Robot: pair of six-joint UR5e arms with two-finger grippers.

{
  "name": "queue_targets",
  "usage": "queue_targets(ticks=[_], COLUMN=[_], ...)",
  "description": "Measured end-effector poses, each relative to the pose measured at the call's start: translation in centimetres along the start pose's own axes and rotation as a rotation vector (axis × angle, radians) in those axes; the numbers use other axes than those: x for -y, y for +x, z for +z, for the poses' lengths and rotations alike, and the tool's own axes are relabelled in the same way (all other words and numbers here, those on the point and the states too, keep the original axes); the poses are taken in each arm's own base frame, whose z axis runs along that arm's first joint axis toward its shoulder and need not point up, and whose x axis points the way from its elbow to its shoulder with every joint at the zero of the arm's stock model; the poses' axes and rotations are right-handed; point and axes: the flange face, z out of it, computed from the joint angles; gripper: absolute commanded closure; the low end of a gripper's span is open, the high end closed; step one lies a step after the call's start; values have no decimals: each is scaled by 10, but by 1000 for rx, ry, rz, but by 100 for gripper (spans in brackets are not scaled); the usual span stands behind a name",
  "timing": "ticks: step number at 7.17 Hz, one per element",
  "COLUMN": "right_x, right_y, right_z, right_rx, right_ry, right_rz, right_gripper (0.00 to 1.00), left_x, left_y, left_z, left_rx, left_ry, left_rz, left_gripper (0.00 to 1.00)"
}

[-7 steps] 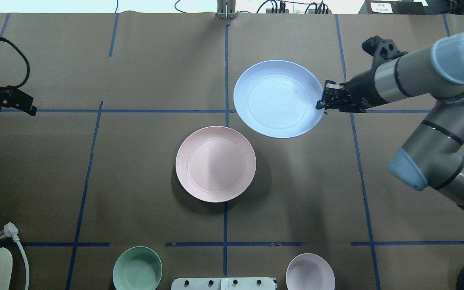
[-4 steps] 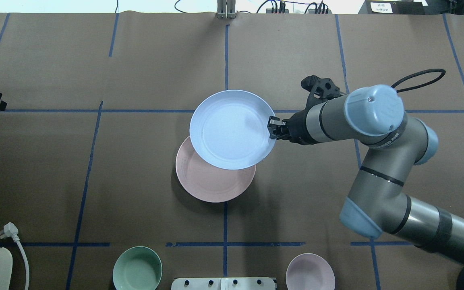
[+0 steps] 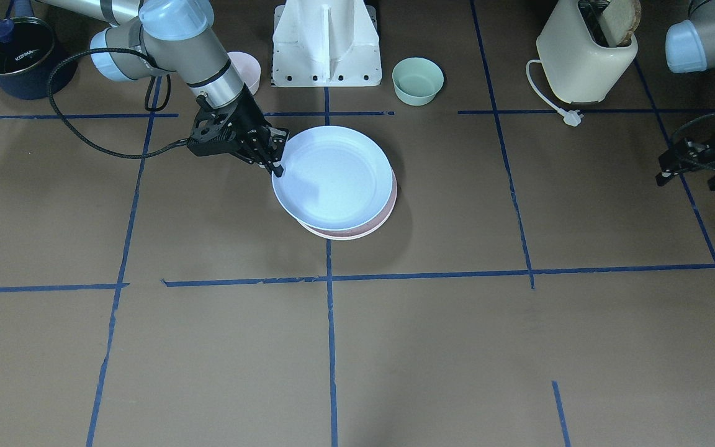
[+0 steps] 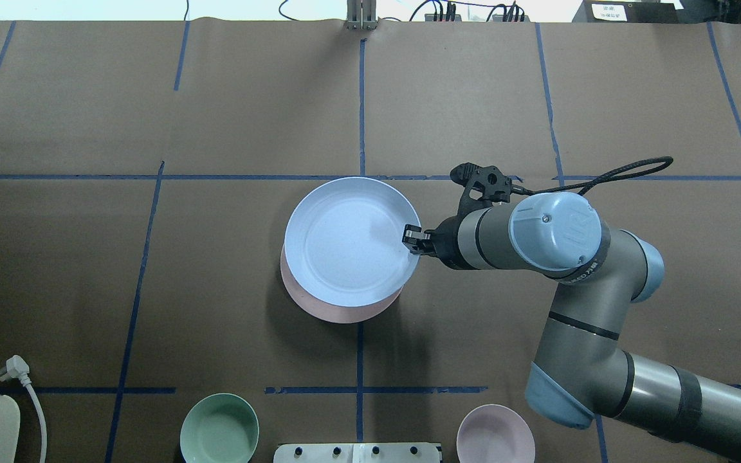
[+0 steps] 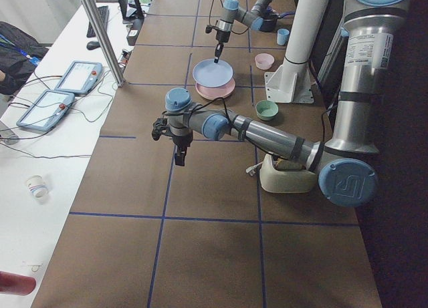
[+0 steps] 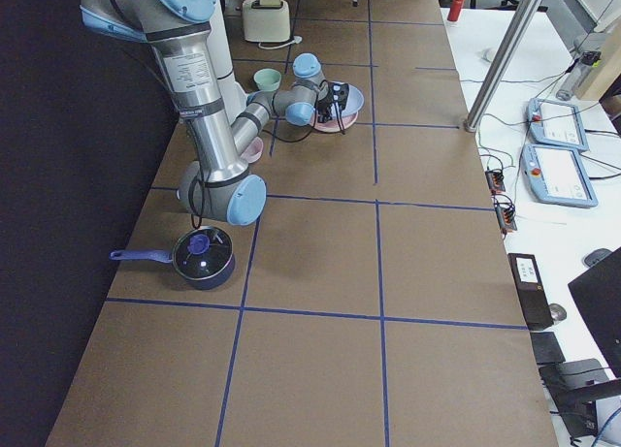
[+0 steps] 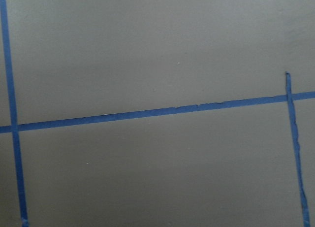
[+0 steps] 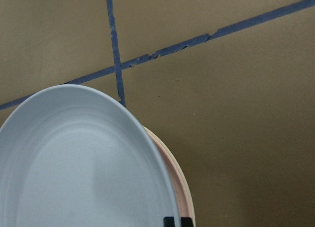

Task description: Stack three plates with pink and blue

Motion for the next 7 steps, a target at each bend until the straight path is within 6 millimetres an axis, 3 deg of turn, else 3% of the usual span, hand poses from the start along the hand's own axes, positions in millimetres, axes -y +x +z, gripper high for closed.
queue_targets(ticks=[1, 2, 3, 5, 7], right_x=[-6, -11, -14, -15, -12], right_y=[-2, -5, -7, -10, -9], right_z=[2, 4, 5, 4, 0], right_rx=[1, 3, 6, 11, 15], right_ry=[-1, 0, 0, -1, 0], right_rz=[-5, -10, -13, -16, -15], right_gripper=[99, 88, 4, 0, 0], left_x=[-4, -7, -8, -12, -17], left_y=[-16, -32, -48, -71, -81], left_z=[0, 2, 2, 0, 2], left_rx=[-3, -5, -5, -3, 0], left_ry=[-7, -13, -18, -17, -23], left_rz=[10, 21, 36, 46, 39], left_gripper=[0, 0, 0, 0, 0])
